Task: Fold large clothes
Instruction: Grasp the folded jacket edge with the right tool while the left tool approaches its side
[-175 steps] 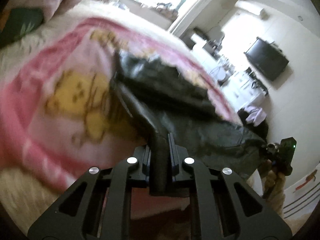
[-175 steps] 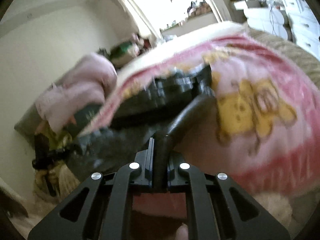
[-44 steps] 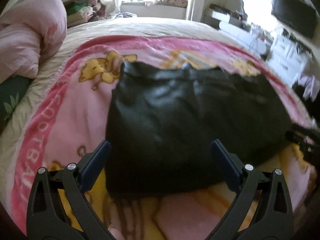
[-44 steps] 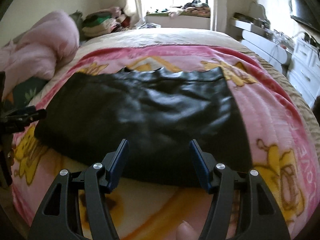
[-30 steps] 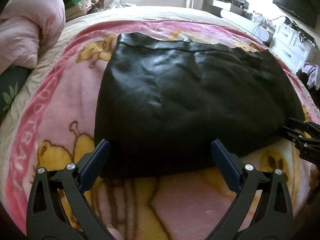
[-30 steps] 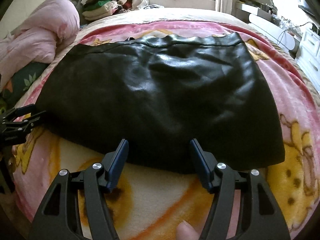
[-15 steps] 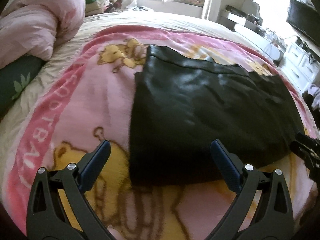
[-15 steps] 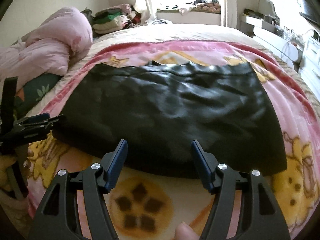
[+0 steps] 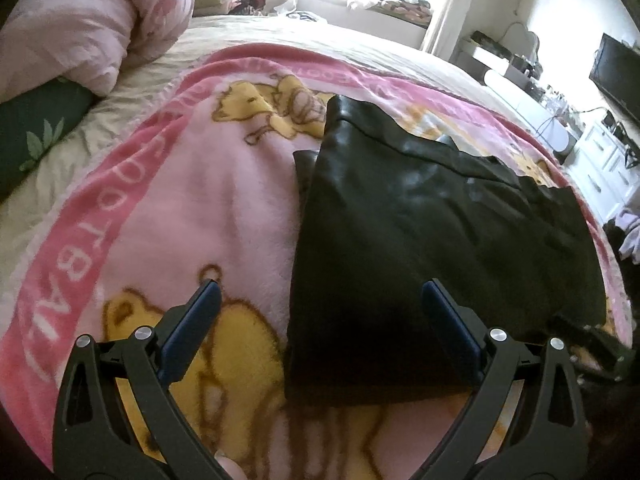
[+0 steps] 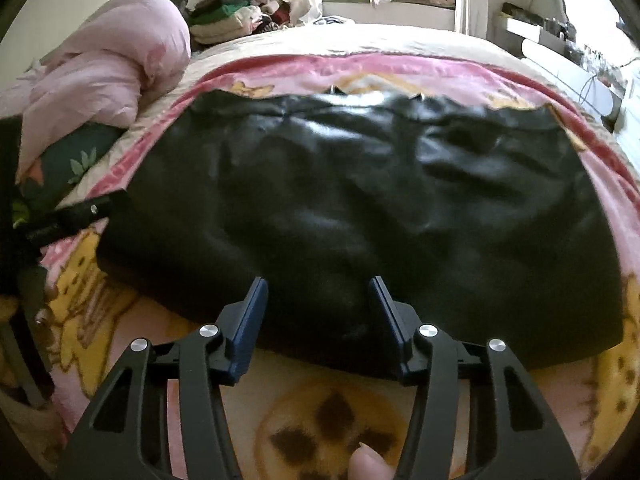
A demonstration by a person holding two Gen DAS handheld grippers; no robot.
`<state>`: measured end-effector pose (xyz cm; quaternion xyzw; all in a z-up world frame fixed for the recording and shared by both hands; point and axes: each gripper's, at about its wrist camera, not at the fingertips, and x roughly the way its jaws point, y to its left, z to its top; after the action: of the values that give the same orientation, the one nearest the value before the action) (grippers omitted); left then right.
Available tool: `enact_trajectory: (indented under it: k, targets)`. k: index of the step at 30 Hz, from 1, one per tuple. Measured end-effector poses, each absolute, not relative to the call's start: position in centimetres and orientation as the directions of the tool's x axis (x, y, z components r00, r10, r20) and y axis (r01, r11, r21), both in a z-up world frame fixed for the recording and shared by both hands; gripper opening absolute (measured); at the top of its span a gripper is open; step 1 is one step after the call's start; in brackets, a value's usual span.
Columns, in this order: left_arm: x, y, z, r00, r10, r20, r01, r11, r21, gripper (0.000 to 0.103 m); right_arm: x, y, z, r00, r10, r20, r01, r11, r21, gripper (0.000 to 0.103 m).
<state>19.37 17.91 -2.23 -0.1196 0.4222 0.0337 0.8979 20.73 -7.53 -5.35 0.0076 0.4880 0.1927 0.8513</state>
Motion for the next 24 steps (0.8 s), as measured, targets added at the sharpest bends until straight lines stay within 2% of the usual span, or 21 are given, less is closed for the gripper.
enact_trajectory:
  k: [5, 9, 14, 18, 24]
  targets:
    - [20.8, 18.0, -3.6, 0.611, -0.071, -0.789, -0.169, 0.962, -0.217, 0.094, 20.6, -7.1, -5.7, 0.447, 0.319, -0.836, -0.335, 0.926, 0.174, 0.051]
    - [21.8, 18.2, -4.4, 0.597, -0.116, -0.793, -0.169, 0.949, -0.267, 0.094, 22.1, -7.9, -3.1, 0.446, 0.365, -0.817, -0.333, 0.915, 0.227, 0.046]
    - [22.4, 18.3, -4.8, 0.591, -0.156, -0.791, -0.163, 0.938, -0.306, 0.094, 26.9, -7.9, -0.6, 0.507, 0.354, -0.786, -0.29, 0.929, 0.231, 0.045]
    - [22.6, 18.4, -4.9, 0.587, -0.173, -0.791, -0.158, 0.934, -0.322, 0.094, 31.1, -7.0, -1.3, 0.5, 0.306, -0.81, -0.254, 0.946, 0.2, 0.035]
    - [23.1, 18.5, -4.9, 0.58, -0.179, -0.795, -0.15, 0.936, -0.32, 0.094, 36.2, -6.4, -3.7, 0.468, 0.218, -0.856, -0.175, 0.973, 0.152, 0.033]
